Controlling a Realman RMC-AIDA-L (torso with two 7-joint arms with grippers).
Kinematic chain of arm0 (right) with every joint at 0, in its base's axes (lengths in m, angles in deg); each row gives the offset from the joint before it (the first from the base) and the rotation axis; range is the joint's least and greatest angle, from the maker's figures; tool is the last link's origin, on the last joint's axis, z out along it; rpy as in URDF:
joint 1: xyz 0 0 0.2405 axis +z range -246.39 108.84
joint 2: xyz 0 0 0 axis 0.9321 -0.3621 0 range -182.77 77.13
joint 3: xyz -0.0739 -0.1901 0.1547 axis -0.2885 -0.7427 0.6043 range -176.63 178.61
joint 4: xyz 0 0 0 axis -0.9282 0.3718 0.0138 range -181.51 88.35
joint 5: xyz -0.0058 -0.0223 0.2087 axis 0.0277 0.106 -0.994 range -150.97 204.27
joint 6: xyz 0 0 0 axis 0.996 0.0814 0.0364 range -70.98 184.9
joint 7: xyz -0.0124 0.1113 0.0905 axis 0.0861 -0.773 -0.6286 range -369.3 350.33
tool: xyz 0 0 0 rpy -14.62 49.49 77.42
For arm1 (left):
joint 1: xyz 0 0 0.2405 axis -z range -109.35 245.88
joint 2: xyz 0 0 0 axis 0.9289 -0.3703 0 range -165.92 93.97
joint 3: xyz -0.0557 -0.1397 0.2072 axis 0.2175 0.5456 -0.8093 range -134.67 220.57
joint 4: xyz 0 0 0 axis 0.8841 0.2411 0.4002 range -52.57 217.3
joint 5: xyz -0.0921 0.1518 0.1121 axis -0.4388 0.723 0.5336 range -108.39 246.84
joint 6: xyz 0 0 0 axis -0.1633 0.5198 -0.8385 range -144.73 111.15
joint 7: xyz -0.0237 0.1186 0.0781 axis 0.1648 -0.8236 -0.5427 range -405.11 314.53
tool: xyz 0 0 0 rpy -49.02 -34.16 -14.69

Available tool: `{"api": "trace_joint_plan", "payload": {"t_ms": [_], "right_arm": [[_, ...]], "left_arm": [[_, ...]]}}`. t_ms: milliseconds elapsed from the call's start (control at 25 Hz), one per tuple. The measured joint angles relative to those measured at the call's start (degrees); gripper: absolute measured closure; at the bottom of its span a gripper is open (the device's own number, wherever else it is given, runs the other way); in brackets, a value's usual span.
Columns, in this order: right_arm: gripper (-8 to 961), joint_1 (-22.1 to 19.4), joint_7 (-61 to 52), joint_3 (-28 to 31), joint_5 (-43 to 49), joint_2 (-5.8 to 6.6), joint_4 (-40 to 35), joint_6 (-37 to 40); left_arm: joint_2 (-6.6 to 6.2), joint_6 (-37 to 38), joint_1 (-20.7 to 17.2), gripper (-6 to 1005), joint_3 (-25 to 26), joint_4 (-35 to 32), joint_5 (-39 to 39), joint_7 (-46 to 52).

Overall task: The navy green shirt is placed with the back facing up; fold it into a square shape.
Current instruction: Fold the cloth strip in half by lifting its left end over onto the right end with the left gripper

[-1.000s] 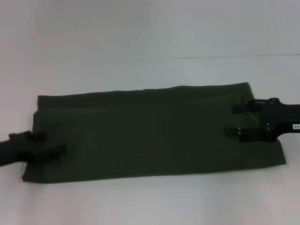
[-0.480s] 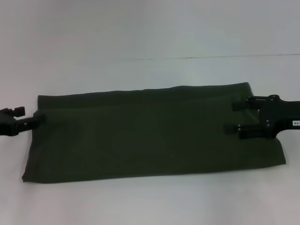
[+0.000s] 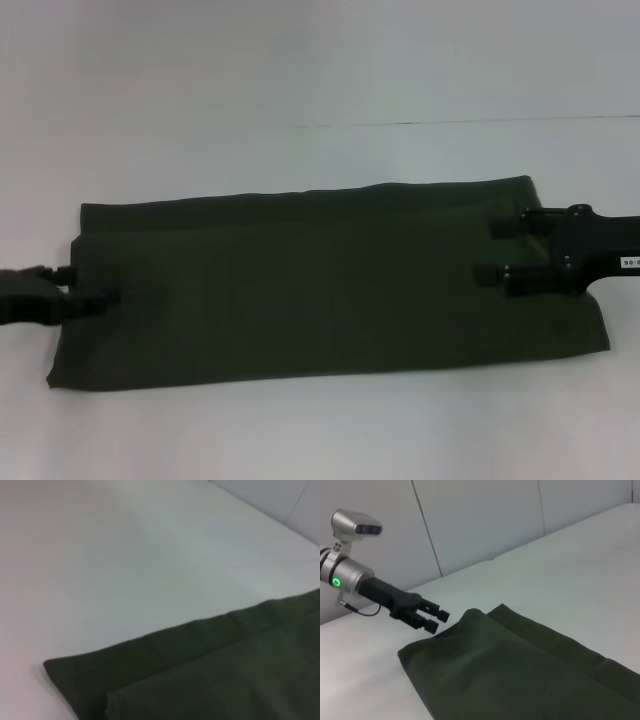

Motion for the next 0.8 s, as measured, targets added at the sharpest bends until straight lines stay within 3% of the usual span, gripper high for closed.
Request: {"api": "trace_joint_plan", "payload": {"t_ms": [280,800], "right_arm": [[82,-0.08,-0.03,-0.03,0.00,-0.44,0.01,-0.24],[83,0.15,-0.75,-0.03,-0.01,-0.61,0.14,-1.09]], "left_arm": [[1.81,-4.53,-0.96,152,-1.89,1.14,0.11,-5.65],[1.75,-8.84,-0.40,152,-3.58,4.02,1.30,-5.40]]}}
